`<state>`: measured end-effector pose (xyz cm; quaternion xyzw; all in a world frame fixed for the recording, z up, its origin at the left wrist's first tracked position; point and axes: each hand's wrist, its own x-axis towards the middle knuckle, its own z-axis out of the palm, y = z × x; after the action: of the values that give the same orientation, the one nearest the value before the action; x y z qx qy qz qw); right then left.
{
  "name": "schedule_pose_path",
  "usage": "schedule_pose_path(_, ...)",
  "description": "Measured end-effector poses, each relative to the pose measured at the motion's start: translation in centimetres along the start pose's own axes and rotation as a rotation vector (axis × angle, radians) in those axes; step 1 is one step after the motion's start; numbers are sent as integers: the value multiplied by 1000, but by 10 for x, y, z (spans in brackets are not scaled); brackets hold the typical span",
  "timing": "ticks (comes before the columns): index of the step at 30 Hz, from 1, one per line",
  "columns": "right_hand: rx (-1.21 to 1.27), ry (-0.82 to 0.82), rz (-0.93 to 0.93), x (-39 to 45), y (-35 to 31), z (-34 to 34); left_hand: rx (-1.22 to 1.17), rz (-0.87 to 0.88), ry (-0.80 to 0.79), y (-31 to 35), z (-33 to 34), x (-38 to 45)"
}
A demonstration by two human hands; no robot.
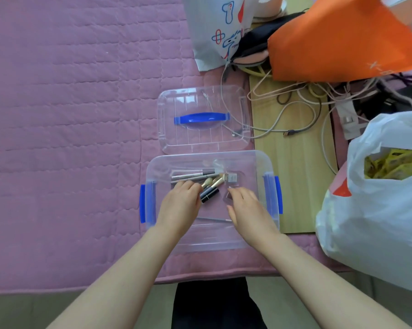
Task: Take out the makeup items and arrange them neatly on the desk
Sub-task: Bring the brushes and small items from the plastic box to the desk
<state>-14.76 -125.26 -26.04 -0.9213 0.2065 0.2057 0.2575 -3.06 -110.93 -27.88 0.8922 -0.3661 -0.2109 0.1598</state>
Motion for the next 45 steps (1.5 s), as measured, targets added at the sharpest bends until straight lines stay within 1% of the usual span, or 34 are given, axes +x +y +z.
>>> schedule_pose_path(3, -28, -89, 108, 17, 7, 15, 44, -78, -63, -2, 13, 12)
schedule_pose_path(5, -42, -87, 158, 31, 10, 21, 77, -108, -92, -6, 21, 20)
schedule_pose_path(7, -50, -48, 177, 44, 12, 23, 122, -122, -113, -11, 28, 30)
schedule_pose_path(10, -99, -13, 153, 59, 13, 24, 182, -94, -127, -16, 36, 41)
schedule_pose_path(13, -167, -33, 155, 69, 13, 26, 199, -57, -116, -18, 40, 45)
schedule_pose_path(16, -218, -57, 184, 75, 10, 27, 275, -7, -109, -18, 41, 46)
schedule_pose_path(19, -239, -43, 226, 81, 10, 30, 277, -114, -170, -15, 45, 45)
schedule_pose_path(22, -211, 3, 249, 84, 10, 37, 299, -183, -201, -16, 49, 46)
schedule_pose_path(24, -180, 4, 251, 83, 11, 37, 233, -227, -189, -19, 52, 47)
schedule_pose_path(28, -86, -45, 224, 77, 10, 23, 54, -347, -219, -25, 52, 48)
schedule_pose_path(30, -60, -63, 220, 74, 8, 16, -9, -369, -217, -26, 49, 47)
schedule_pose_path(34, -28, -89, 200, 66, 5, 8, -43, -367, -202, -26, 44, 44)
schedule_pose_path(38, -4, -104, 209, 57, 5, 4, -19, -358, -221, -24, 39, 40)
schedule_pose_path(42, 18, -144, 236, 43, 4, 5, -112, -434, -188, -20, 33, 36)
schedule_pose_path(45, -14, -205, 234, 36, 6, 8, -126, -482, -215, -18, 31, 32)
